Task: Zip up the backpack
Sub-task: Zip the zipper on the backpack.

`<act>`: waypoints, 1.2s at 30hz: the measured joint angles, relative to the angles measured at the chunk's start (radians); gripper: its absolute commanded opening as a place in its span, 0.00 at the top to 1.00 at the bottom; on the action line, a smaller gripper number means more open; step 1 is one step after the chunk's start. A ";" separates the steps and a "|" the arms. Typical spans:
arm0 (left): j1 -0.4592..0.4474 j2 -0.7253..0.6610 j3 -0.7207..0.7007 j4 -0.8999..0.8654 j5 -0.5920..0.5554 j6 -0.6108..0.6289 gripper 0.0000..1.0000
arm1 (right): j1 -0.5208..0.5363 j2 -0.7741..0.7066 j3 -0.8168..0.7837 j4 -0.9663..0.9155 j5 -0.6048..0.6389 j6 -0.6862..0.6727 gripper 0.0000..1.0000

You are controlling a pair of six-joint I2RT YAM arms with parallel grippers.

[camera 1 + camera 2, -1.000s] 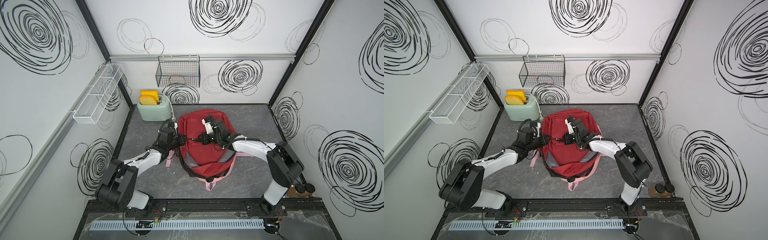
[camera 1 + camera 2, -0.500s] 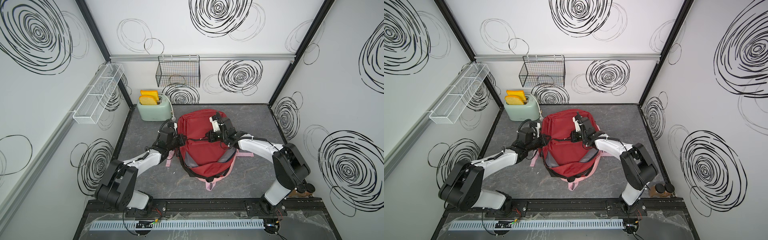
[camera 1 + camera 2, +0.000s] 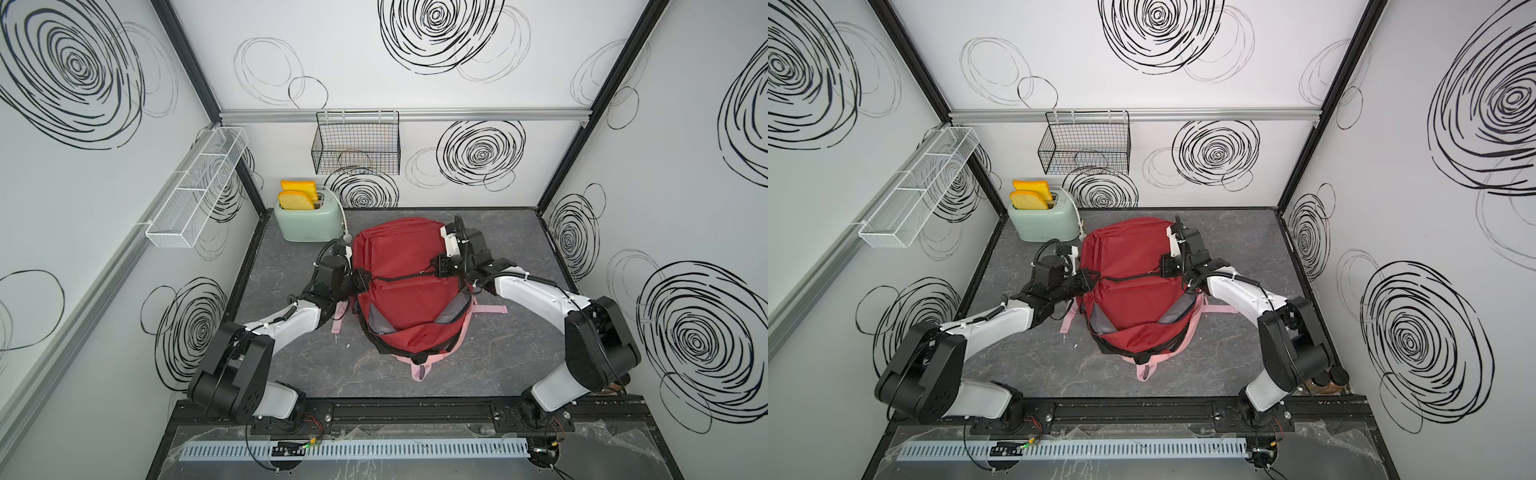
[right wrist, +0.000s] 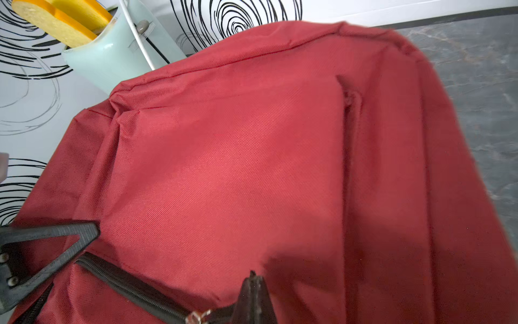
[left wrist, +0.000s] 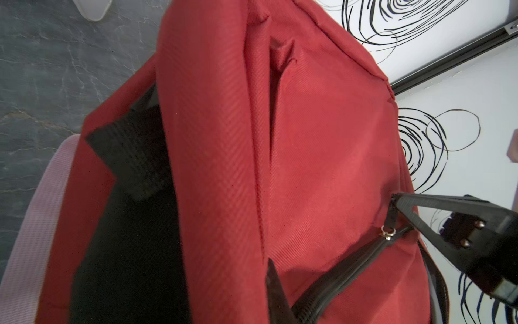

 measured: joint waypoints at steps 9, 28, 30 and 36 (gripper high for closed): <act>0.009 -0.010 -0.005 -0.002 -0.001 0.000 1.00 | -0.068 -0.048 -0.002 -0.031 0.019 -0.003 1.00; 0.017 -0.011 -0.010 -0.005 0.003 -0.003 1.00 | -0.177 -0.209 -0.085 0.024 -0.080 0.036 0.20; 0.017 -0.009 -0.010 -0.004 0.003 -0.003 1.00 | -0.204 -0.231 -0.099 0.041 -0.090 0.047 0.19; 0.017 -0.009 -0.010 -0.004 0.004 -0.003 1.00 | -0.243 -0.225 -0.132 0.063 -0.113 0.059 0.19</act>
